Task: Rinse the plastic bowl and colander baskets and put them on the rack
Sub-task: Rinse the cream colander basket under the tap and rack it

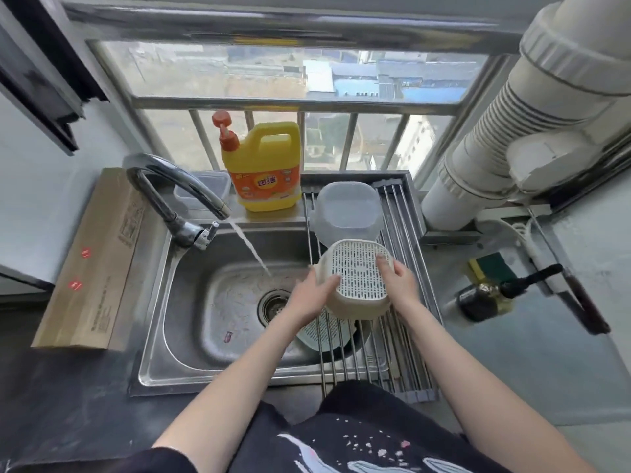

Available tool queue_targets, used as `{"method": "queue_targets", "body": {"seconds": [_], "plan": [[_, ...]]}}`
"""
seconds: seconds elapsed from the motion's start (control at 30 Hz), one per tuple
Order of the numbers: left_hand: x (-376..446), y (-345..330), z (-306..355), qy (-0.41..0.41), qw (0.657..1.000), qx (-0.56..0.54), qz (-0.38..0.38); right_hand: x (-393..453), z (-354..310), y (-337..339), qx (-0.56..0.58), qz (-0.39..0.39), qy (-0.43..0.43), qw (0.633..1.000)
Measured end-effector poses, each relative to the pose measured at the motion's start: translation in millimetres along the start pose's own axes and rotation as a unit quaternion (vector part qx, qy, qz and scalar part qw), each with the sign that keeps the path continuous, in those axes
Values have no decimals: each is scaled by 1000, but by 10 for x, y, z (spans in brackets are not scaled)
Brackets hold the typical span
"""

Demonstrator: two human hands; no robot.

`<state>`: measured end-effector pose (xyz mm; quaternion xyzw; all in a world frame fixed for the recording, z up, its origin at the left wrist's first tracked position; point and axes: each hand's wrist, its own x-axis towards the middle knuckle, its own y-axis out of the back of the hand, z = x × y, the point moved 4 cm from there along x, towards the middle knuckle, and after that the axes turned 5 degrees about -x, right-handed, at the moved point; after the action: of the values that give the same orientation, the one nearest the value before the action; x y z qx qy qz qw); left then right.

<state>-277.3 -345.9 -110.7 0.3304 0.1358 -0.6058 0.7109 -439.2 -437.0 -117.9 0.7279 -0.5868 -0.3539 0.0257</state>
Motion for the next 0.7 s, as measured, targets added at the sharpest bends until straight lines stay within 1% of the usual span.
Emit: {"method": "queue_targets", "body": {"seconds": [0.1, 0.17, 0.3, 0.4, 0.47, 0.7], "plan": [[118, -142, -96, 23, 996, 89, -2, 54, -75, -4, -36, 1, 23, 999], [154, -213, -128, 15, 992, 122, 12, 114, -82, -29, -58, 2, 33, 998], [149, -315, -120, 13, 992, 127, 17, 112, -68, -70, -80, 11, 53, 995], [168, -286, -73, 24, 990, 140, 17, 99, -107, -44, -98, 37, 88, 991], [197, -236, -51, 23, 988, 148, 20, 131, -150, -59, -120, 47, 94, 987], [330, -124, -35, 24, 989, 143, 22, 352, -245, -196, -91, -4, 75, 993]]}}
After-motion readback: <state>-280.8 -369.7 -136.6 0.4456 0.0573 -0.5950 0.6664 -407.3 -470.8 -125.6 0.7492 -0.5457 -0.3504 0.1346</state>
